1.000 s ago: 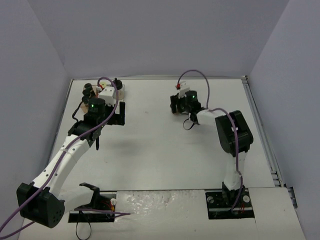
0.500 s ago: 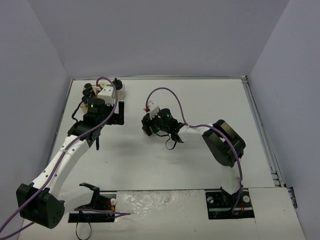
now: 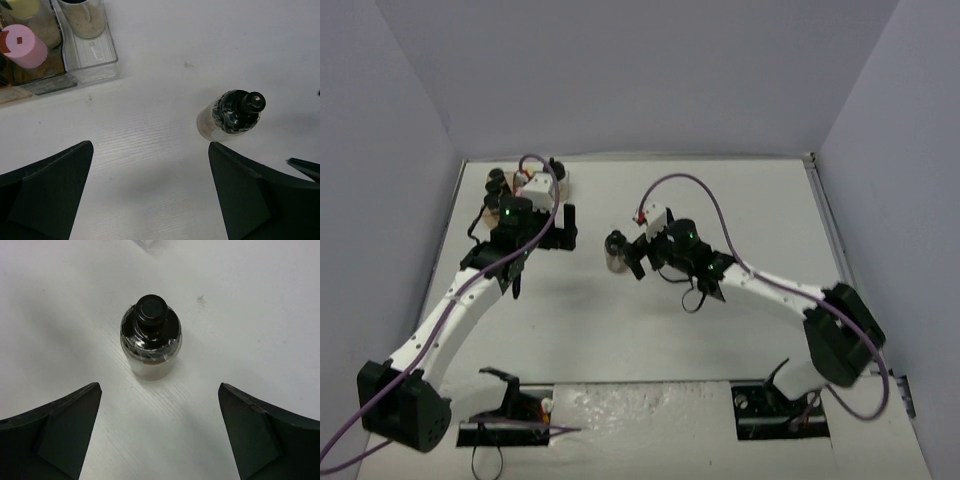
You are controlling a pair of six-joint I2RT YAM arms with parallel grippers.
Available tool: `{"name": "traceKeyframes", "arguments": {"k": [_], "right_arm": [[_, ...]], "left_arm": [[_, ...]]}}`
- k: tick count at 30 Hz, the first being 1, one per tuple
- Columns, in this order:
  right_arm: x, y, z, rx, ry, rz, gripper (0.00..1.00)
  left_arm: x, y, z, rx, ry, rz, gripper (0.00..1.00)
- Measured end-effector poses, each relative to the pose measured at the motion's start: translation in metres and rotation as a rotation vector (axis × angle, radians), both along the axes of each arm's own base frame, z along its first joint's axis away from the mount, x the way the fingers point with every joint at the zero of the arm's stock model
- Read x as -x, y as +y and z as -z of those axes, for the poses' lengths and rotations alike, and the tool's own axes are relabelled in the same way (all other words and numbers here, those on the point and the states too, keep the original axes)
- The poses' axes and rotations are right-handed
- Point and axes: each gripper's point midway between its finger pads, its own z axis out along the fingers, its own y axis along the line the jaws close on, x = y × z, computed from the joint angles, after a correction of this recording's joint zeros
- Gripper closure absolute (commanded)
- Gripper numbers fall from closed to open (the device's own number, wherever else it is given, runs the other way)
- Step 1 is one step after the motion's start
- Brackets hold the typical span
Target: Organize the condiment bottles
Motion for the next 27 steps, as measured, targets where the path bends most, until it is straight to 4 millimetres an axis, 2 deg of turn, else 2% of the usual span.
{"name": "traceKeyframes", "arguments": {"k": [2,5,11,14,16,20,23,27], "right_arm": [[0.011,-0.016,-0.030,-0.023,-0.046,0.021,0.00],[0.023,-0.045,-0.067,-0.063,-0.113,0.091,0.00],[0.055,-0.125,-0.121,-0.157,-0.236,0.303,0.00],[0.060,-0.146,-0.141,-0.212,-0.280,0.382,0.00],[0.060,-0.152,-0.143,-0.221,-0.283,0.412,0.00],[0.059,-0.156,-0.128,-0.190,-0.249,0.434,0.00],[0.060,-0.156,-0.117,-0.166,-0.226,0.435,0.00],[0.062,-0.157,-0.114,-0.159,-0.221,0.435,0.00]], "left_arm": [[-0.001,-0.007,0.004,0.008,0.006,0.024,0.03],[-0.002,-0.027,0.013,0.015,0.028,0.082,0.03],[0.001,-0.075,0.055,0.000,0.129,0.177,0.03],[0.003,-0.097,0.067,-0.016,0.137,0.211,0.03],[0.001,-0.110,0.069,-0.019,0.118,0.227,0.03],[-0.007,-0.127,0.076,-0.029,0.082,0.231,0.03],[-0.014,-0.131,0.086,-0.046,0.073,0.214,0.03],[-0.021,-0.129,0.104,-0.085,0.093,0.181,0.06]]}}
